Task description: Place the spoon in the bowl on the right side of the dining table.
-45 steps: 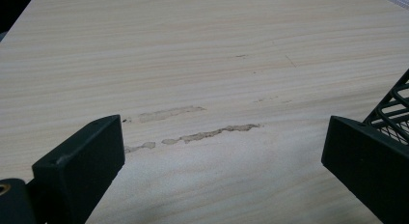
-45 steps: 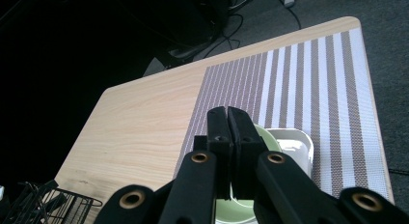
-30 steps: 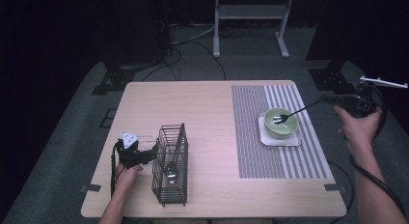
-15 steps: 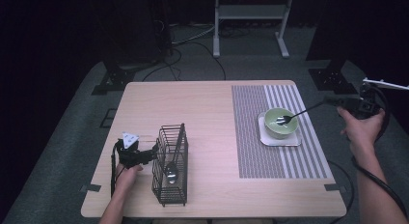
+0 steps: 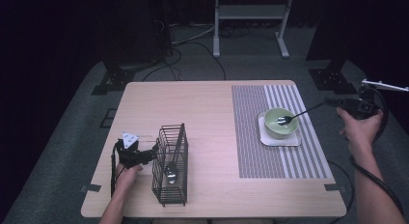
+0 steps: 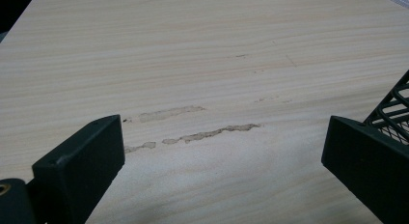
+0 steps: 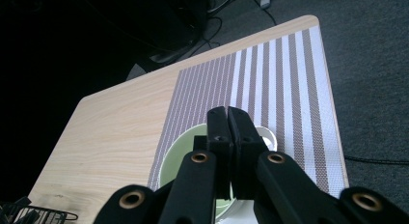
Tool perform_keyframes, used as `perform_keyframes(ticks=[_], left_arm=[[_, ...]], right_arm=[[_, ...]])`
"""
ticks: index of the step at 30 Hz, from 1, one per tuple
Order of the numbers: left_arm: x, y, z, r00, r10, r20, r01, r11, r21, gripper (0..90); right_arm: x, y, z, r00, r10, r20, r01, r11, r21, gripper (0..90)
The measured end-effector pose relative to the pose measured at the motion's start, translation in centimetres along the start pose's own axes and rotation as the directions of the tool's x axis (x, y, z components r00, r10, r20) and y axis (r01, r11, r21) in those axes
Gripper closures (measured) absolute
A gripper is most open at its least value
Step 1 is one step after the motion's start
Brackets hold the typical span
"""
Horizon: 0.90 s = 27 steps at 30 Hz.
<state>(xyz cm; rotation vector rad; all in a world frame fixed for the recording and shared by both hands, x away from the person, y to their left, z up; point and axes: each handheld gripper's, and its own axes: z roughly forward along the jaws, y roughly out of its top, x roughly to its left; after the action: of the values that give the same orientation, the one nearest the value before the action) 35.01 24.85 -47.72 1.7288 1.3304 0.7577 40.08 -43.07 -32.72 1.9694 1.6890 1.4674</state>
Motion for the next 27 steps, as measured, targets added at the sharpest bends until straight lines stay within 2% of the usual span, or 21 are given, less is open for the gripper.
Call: perform_keyframes(ticks=[14, 27], left_arm=[[0.0, 0.0, 0.0, 1.0, -0.001, 0.0, 0.001, 1.0, 0.001, 0.4], [0.1, 0.0, 0.0, 1.0, -0.004, 0.0, 0.004, 1.0, -0.001, 0.4]], right_arm=[[-0.1, 0.1, 0.6, 0.9999, -0.002, 0.014, 0.002, 1.0, 0.009, 88.4], [-0.8, -0.5, 2.4, 0.9998, 0.015, 0.011, -0.015, 0.9995, 0.029, 88.4]])
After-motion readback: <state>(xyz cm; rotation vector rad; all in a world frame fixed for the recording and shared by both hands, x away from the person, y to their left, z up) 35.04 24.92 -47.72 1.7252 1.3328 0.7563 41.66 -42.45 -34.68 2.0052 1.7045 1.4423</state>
